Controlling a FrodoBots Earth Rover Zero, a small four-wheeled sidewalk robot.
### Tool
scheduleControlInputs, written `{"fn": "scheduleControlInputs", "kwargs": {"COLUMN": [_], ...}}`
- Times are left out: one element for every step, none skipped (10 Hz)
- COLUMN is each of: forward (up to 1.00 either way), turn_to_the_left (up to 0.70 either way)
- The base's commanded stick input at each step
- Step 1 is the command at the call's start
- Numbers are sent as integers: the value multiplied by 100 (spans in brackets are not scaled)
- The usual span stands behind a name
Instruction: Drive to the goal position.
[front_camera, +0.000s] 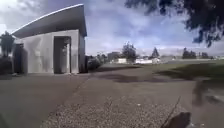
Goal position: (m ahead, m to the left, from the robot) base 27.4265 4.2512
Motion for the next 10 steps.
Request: {"fn": "scheduleControlInputs", "kwargs": {"forward": [70, 70, 70, 70, 70, 70, 70, 70, 70, 70], "turn_to_the_left": [-18, -18, -18, -18, -19, -19, -19, -19, -18, -18]}}
